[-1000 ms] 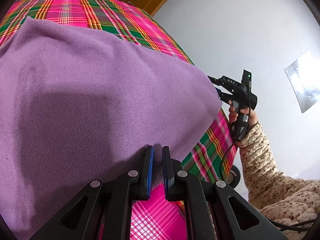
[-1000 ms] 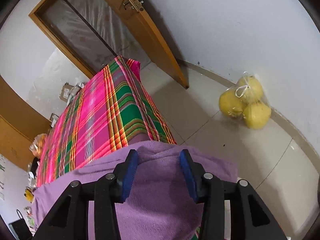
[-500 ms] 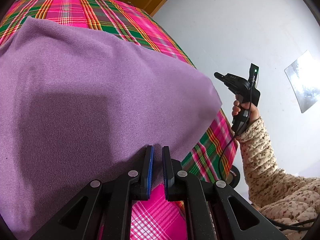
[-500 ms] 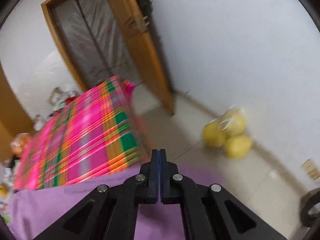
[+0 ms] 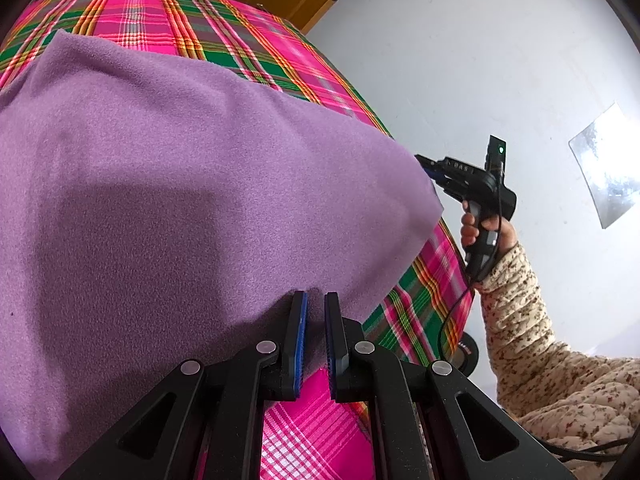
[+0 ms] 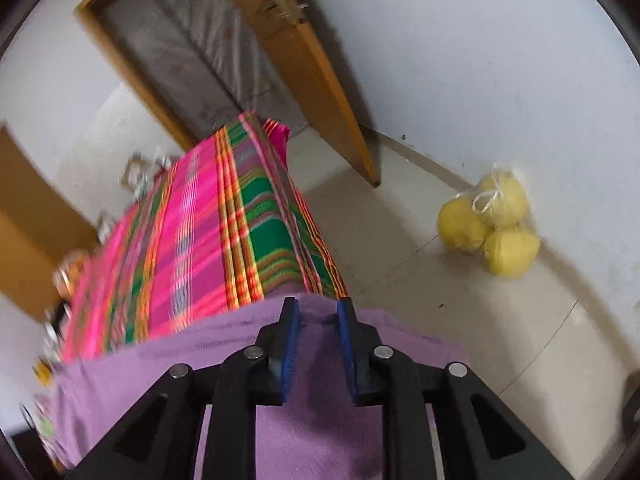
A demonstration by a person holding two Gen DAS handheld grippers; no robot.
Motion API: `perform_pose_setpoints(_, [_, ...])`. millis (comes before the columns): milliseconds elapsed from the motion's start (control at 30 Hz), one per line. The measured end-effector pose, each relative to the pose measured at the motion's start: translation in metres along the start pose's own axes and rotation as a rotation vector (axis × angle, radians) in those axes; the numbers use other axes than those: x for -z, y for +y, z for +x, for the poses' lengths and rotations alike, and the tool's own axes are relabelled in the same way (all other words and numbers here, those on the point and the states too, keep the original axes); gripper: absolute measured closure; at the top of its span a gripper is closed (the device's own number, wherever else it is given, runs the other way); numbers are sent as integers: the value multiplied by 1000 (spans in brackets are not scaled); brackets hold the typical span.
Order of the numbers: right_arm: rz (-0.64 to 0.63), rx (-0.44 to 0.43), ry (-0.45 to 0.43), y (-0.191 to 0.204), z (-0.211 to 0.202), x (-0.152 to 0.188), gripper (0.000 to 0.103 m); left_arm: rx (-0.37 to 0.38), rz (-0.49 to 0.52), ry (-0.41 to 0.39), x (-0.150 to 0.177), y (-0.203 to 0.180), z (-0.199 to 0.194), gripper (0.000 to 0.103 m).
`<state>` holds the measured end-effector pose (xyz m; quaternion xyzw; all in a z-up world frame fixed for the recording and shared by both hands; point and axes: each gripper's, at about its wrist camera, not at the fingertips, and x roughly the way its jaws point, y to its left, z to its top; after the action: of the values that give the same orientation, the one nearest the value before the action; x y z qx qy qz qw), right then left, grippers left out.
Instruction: Fold clothes
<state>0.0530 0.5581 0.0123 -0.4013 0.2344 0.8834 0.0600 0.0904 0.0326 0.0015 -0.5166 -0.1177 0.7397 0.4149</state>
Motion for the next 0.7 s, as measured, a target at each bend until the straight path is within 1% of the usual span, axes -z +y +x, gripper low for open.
perform_pose_setpoints(67, [-2, 1, 1, -1, -2, 5, 81, 5, -5, 0, -1, 1, 1, 95])
perform_pose_setpoints(200, [30, -29, -9, -7, -8, 16, 80, 4, -2, 1, -1, 0, 1, 95])
perform_pose_setpoints(300, [36, -35, -18, -9, -13, 21, 76, 10, -6, 1, -6, 0, 5, 95])
perform_pose_setpoints(400, [24, -19, -6, -7, -9, 16, 70, 14, -8, 2, -9, 2, 7, 95])
perform_pose_setpoints(500, [-6, -7, 7, 0, -2, 11, 69, 16, -9, 1, -7, 2, 6, 95])
perform_pose_setpoints(567, [-21, -5, 16, 3, 2, 9, 65, 19, -11, 1, -6, 2, 5, 95])
perform_pose_setpoints(633, [-29, -7, 19, 5, 5, 7, 64, 22, -13, 2, -5, 2, 5, 95])
perform_pose_setpoints(700, [-38, -1, 13, 8, 5, 7, 69, 23, -12, 4, -5, 3, 5, 95])
